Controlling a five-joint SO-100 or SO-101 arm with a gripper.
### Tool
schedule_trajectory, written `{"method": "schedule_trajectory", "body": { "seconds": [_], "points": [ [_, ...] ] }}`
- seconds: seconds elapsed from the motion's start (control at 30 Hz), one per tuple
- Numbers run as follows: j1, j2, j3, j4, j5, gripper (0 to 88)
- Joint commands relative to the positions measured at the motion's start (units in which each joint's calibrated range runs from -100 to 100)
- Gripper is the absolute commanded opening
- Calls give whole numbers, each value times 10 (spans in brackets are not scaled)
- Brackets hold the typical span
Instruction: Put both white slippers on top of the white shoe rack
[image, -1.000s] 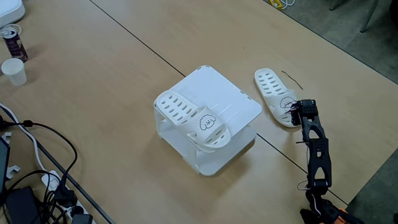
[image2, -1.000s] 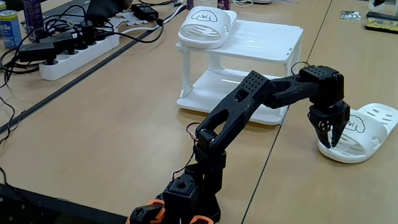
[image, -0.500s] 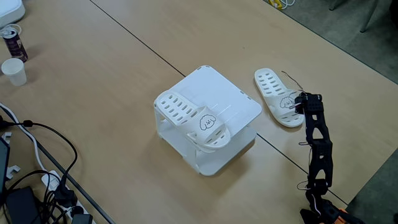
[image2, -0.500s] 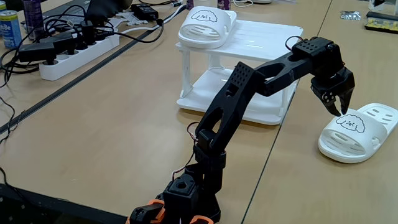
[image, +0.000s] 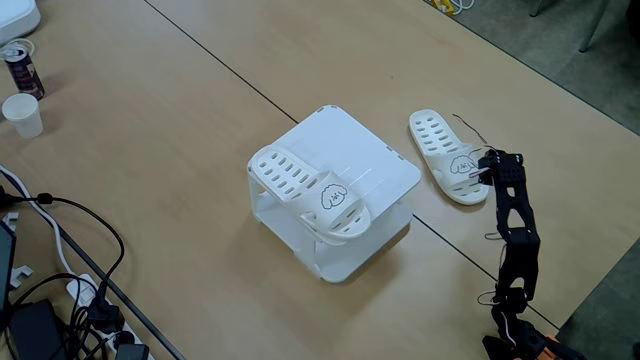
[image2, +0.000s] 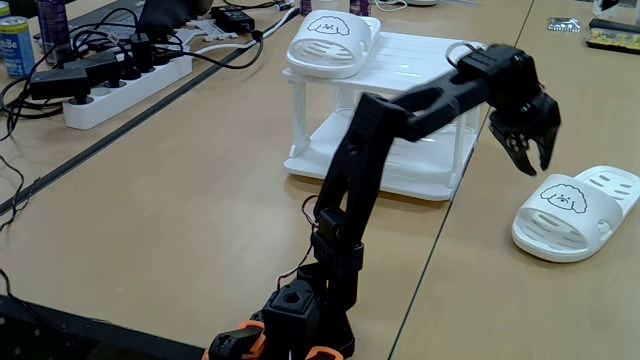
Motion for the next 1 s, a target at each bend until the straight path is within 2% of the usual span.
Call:
{"method": "schedule_trajectory", "body": {
  "seconds": [0.0,0.13,0.33,0.53,0.7,0.97],
  "points": [
    [-20,-203,136,2,4,34],
    [-38,-325,333,-59,4,34],
    [-36,-434,622,-370,4,41],
    [-38,-437,816,-653,4,63],
    [-36,-373,888,-851,4,148],
    [-36,-236,883,-1064,4,170]
  ]
}}
